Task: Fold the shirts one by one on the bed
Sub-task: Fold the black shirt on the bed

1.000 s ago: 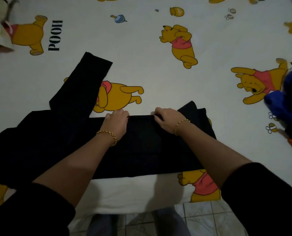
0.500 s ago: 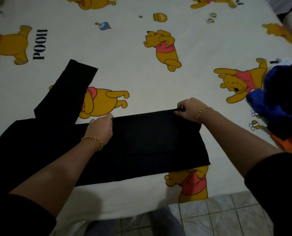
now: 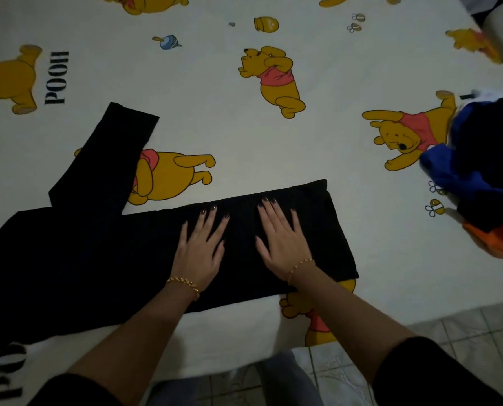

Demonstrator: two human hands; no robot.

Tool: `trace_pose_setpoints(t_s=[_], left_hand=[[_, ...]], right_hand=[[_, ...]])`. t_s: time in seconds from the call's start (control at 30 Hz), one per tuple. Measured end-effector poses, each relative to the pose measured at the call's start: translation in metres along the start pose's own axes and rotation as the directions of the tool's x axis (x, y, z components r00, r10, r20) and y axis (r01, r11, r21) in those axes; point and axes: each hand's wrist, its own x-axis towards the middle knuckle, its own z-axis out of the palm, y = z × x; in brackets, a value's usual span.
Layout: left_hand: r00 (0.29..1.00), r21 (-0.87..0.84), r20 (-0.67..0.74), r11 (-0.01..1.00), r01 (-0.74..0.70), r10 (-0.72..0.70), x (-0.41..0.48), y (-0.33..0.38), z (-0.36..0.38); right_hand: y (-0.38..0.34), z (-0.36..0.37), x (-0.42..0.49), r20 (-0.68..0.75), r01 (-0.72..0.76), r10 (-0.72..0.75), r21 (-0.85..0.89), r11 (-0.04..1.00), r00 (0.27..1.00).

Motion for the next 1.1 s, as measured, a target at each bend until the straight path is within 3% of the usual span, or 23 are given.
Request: trace_pose_setpoints(t_s=[0.2, 0.33, 0.57, 0.87, 1.1], left_hand=[[0.989, 0.034, 0.028, 0.989, 0.145, -0.146, -0.021, -0.041, 0.004], [0.978, 0.038, -0.037, 0.978, 0.207, -0.206, -0.025, -0.072, -0.019], [0.903, -0.118, -0.224, 0.930, 0.347, -0.366, -0.020, -0.153, -0.067], [0.824, -0.292, -0.262, 0.855, 0.429, -0.503, -0.042, -0.260, -0.092], [0.838, -0.308, -0.247, 0.860, 0.408, -0.486, -0.059, -0.302, -0.083]], right_hand=[[0.033, 0.009, -0.012, -0.020, -0.236, 0.235, -0.054, 0.970, 0.972], [0.023, 0.001, -0.006, -0.038, -0.243, 0.242, -0.048, 0.969, 0.970], [-0.085, -0.016, 0.064, -0.036, -0.026, 0.027, 0.036, 0.999, 0.999], [-0.249, -0.030, 0.174, -0.027, 0.270, -0.269, 0.055, 0.961, 0.963], [-0.329, -0.029, 0.230, 0.246, 0.498, -0.467, -0.079, 0.864, 0.849]])
